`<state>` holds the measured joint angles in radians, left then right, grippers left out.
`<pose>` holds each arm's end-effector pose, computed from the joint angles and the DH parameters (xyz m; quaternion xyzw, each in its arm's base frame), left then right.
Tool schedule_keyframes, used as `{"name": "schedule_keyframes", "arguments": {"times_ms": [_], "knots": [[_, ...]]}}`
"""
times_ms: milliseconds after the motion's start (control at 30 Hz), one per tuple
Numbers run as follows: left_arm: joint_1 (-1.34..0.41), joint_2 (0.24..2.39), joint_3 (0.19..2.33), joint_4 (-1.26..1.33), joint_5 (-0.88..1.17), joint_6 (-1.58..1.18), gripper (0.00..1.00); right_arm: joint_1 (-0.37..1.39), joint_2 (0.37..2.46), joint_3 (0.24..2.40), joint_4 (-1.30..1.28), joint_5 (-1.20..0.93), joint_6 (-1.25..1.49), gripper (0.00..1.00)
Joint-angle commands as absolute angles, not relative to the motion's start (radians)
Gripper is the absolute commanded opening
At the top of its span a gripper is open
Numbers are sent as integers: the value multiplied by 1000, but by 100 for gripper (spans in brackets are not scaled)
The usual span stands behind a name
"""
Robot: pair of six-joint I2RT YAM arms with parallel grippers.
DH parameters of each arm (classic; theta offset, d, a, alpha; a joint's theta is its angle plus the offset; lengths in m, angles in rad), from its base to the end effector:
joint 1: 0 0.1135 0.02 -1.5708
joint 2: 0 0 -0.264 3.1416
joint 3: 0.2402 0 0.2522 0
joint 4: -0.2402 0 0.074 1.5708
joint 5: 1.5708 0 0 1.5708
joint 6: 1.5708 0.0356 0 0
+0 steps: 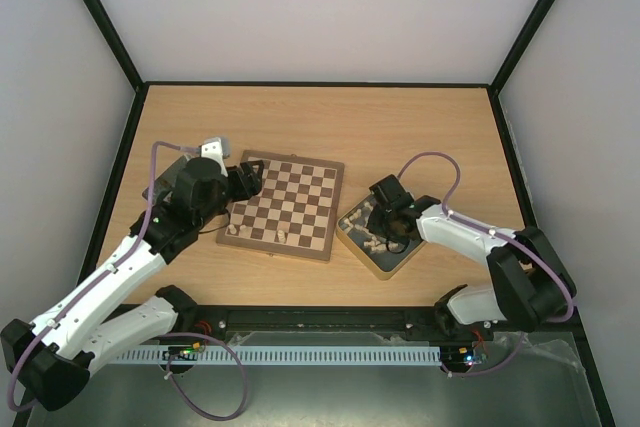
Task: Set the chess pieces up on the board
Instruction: Pick up the chess piece from the storage box.
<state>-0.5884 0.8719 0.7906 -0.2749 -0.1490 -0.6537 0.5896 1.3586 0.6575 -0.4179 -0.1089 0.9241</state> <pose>0.1706 -0.1075 0.3174 -0.0692 0.8171 -0.2814 0.4984 0.1957 0.1356 0.1610 0.1500 0.9616 0.1921 0.1262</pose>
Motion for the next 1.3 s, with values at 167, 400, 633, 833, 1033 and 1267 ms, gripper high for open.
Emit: {"name": "schedule_keyframes", "arguments": {"times_ms": [167,400,633,833,1033,1267], "knots": [[-584,868,775,-266,-176,-649,75,594,1296,629,-446,-137,957,29],[-584,873,773,-261,-178,-652,75,606,1314,620,-429,-198,930,28],[-584,873,772,-264,-182,-655,75,617,1349,623,-426,-173,930,29],[-584,879,775,-262,-185,-650,75,617,1380,624,-422,-141,924,29],[-583,887,775,-258,-185,-649,75,619,1406,654,-446,-46,862,29],[-584,891,775,-255,-183,-647,75,630,1424,733,-462,-6,697,34]]}}
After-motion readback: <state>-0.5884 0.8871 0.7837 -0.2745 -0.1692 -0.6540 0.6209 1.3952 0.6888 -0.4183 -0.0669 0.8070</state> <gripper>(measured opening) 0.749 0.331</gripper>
